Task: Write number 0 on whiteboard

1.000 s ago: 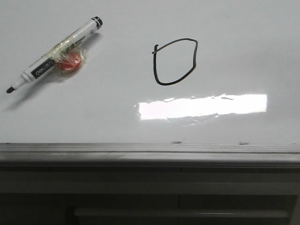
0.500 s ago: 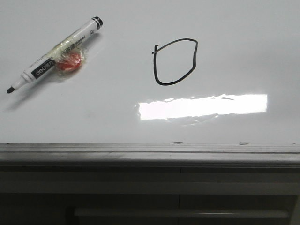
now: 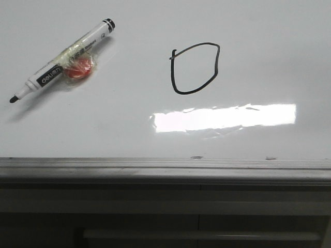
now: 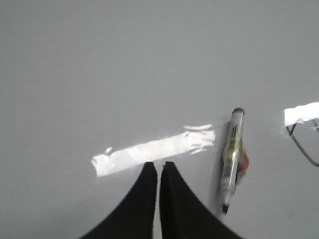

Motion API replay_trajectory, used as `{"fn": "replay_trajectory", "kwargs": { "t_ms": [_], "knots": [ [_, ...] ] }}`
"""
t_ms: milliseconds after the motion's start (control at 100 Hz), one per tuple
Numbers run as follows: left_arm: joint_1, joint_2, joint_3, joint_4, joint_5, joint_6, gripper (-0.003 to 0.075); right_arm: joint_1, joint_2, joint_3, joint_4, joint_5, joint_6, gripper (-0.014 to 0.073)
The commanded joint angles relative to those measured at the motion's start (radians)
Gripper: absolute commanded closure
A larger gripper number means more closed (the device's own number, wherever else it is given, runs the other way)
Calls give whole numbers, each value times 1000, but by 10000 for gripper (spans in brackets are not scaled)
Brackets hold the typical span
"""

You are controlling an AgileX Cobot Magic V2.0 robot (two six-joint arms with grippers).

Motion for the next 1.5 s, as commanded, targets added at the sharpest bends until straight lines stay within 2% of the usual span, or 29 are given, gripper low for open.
{"fn": "replay_trajectory", "kwargs": {
  "t_ms": [0,120,340,380,1490],
  "knots": [
    [50,-52,21,75,18,-83,740,-8,5,-28,6,-85,-6,642],
    [114,-114,68,88,145,-152,740,-8,5,-28,6,-85,-6,642],
    [158,-139,116,89,274,-144,740,-8,5,-28,6,-85,-6,642],
    [158,-139,118,79,337,-144,740,-8,5,-28,6,-85,-6,642],
    [158,-139,118,70,331,-144,740,-8,5,-28,6,-85,-6,642]
  ]
}}
